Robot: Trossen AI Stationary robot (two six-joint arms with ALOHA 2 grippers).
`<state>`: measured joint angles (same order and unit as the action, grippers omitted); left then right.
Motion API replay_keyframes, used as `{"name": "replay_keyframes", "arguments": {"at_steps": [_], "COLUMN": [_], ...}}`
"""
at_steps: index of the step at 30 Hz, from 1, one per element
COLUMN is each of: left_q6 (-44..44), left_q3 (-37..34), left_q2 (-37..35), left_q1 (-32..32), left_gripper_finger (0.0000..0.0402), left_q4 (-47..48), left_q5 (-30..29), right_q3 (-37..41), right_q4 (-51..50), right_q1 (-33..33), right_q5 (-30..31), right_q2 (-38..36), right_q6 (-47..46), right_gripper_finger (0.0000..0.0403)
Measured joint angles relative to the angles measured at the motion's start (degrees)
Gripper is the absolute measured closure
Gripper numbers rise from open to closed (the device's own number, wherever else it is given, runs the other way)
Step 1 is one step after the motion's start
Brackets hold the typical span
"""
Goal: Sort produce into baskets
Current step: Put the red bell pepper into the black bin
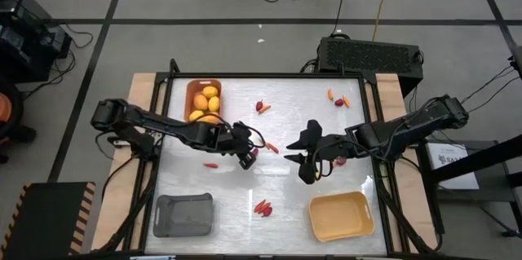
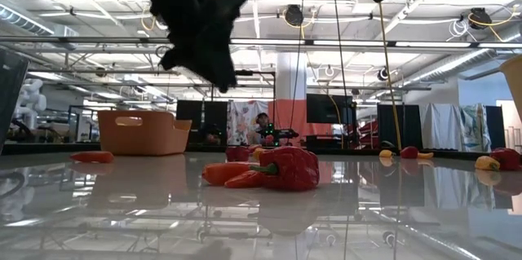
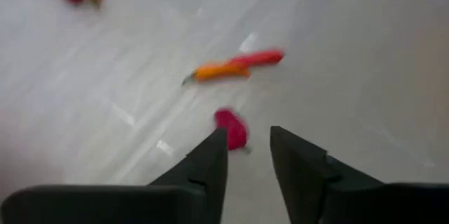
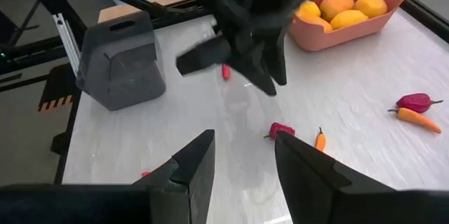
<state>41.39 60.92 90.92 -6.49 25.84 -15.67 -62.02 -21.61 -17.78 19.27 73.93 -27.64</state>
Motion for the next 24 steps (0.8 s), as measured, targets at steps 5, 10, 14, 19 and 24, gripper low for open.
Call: {"name": "replay_keyframes", "arguments": {"at_steps": [5, 10, 14, 19, 24], "left_q6": [1.8, 1.8, 1.8, 1.8, 1.8], "left_q3": [-0.1, 0.0, -0.1, -0.1, 0.1], "left_q2": [3.9, 8.0, 11.0, 14.9, 17.7], "left_q1": [0.1, 0.1, 0.1, 0.1, 0.0], "left_gripper_finger": [0.0213, 0.0147, 0.0118, 0.0114, 0.0114], "left_q4": [-0.8, -4.6, -6.0, -7.3, -9.3], "left_q5": [1.1, 1.9, 1.9, 1.8, 0.5], "right_q3": [0.0, 0.0, 0.0, 0.0, 0.0], "right_q4": [-0.5, -0.7, -0.1, 0.0, 0.0], "right_q1": [-0.1, 0.2, 0.5, 0.5, 0.5], "right_q5": [-0.2, -0.2, -0.2, -0.2, -0.2], "right_q2": [0.0, 0.0, 0.0, 0.0, 0.0], "right_q6": [0.2, 0.2, 0.1, -1.5, -3.1], "right_gripper_finger": [0.0262, 0.0262, 0.0262, 0.0262, 0.0262]}}
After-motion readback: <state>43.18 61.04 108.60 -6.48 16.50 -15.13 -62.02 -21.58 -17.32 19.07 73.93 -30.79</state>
